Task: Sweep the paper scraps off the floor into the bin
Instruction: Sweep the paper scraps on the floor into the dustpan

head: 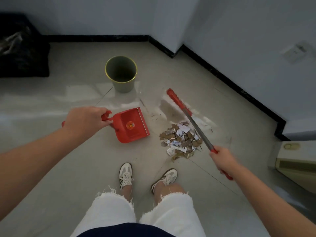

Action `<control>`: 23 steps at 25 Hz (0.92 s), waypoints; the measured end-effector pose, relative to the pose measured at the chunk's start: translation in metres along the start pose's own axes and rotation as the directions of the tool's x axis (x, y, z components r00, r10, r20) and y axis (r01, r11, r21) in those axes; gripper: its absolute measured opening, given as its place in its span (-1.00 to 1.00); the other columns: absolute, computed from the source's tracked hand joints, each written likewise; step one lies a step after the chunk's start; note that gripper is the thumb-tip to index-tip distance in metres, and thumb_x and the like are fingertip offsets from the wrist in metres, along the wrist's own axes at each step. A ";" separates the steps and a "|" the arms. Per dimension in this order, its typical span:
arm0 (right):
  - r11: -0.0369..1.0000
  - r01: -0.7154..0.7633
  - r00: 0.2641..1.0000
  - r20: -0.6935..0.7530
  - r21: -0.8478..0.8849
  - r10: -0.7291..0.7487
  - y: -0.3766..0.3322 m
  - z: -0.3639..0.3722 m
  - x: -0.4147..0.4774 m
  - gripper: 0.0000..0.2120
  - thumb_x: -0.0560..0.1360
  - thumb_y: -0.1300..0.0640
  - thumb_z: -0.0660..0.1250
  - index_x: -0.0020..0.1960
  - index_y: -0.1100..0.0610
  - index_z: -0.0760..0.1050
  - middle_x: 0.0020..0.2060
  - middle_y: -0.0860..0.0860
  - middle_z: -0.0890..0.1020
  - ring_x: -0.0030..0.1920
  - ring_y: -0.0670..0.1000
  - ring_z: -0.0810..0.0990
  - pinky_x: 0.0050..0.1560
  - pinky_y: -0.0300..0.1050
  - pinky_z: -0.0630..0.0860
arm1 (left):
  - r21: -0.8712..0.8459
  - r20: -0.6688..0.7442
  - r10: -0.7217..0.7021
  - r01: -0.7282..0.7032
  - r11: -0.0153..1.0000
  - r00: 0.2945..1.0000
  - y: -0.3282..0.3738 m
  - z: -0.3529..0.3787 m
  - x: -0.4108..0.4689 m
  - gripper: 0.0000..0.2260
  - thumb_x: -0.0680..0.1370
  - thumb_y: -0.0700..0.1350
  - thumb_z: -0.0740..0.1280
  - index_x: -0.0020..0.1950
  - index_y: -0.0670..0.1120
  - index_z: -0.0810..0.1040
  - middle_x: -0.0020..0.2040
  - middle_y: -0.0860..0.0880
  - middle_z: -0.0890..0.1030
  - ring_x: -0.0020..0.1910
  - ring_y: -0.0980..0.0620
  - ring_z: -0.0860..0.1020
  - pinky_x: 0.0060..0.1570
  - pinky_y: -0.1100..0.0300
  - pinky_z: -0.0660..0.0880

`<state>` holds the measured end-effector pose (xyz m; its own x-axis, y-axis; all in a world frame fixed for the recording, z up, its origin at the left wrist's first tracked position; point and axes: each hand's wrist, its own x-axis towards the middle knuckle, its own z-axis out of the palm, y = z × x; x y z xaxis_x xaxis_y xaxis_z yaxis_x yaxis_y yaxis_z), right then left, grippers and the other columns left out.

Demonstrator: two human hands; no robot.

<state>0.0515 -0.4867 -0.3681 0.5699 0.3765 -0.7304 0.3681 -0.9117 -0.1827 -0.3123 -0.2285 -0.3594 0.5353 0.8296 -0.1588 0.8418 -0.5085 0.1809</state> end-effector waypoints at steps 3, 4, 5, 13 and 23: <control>0.999 0.047 0.993 0.111 0.026 -0.049 -0.063 0.029 0.050 -0.76 0.55 0.22 0.12 0.15 0.23 0.46 -0.47 0.08 0.42 -0.59 0.03 0.36 -0.56 -0.16 0.36 | -0.001 0.009 -0.124 0.124 0.992 0.992 -0.013 0.001 -0.016 -0.69 0.45 0.18 0.38 0.00 -0.02 0.65 -0.16 -0.08 0.68 -0.13 -0.16 0.61 -0.22 0.08 0.48; 0.998 0.049 0.988 0.145 0.046 -0.055 -0.078 0.039 0.064 -0.71 0.53 0.24 0.11 0.19 0.25 0.46 -0.47 0.09 0.41 -0.59 0.03 0.35 -0.52 -0.13 0.36 | -0.018 0.016 -0.160 0.161 0.987 0.987 -0.016 0.002 -0.023 -0.70 0.45 0.18 0.39 0.00 -0.01 0.65 -0.17 -0.08 0.67 -0.14 -0.16 0.61 -0.22 0.08 0.48; 0.997 0.066 0.981 0.179 0.028 -0.070 -0.089 0.049 0.076 -0.68 0.52 0.24 0.09 0.22 0.22 0.45 -0.45 0.10 0.42 -0.56 0.04 0.37 -0.47 -0.09 0.38 | -0.034 0.021 -0.191 0.192 0.981 0.981 -0.019 0.004 -0.029 -0.71 0.44 0.17 0.39 -0.01 -0.01 0.65 -0.19 -0.09 0.67 -0.16 -0.17 0.61 -0.24 0.09 0.48; 0.632 0.336 0.942 0.234 -0.698 -0.242 -0.012 0.026 0.100 -0.36 0.48 0.17 0.11 0.51 -0.18 0.09 -0.06 0.07 0.58 -0.14 0.08 0.55 -0.12 -0.08 0.53 | 0.050 -0.001 -0.230 0.229 0.972 0.973 -0.030 0.006 -0.055 -0.76 0.40 0.12 0.46 -0.06 0.01 0.65 -0.30 -0.08 0.66 -0.33 -0.18 0.61 -0.35 0.11 0.50; 0.608 0.291 0.956 0.193 -0.739 -0.223 0.113 -0.128 0.088 -0.45 0.55 0.01 0.07 0.44 -0.43 0.06 -0.04 -0.03 0.61 -0.05 0.02 0.60 -0.12 -0.12 0.52 | -0.012 0.095 -0.261 0.263 0.965 0.961 -0.065 0.048 -0.036 -0.43 0.31 0.57 0.04 -0.02 0.18 0.49 -0.29 0.09 0.59 -0.31 0.00 0.56 -0.23 0.09 0.56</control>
<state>0.2374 -0.5356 -0.3692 0.3212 0.5310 -0.7841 0.9322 -0.3231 0.1630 -0.3832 -0.2367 -0.4116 0.3015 0.9075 -0.2924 0.9520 -0.2697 0.1445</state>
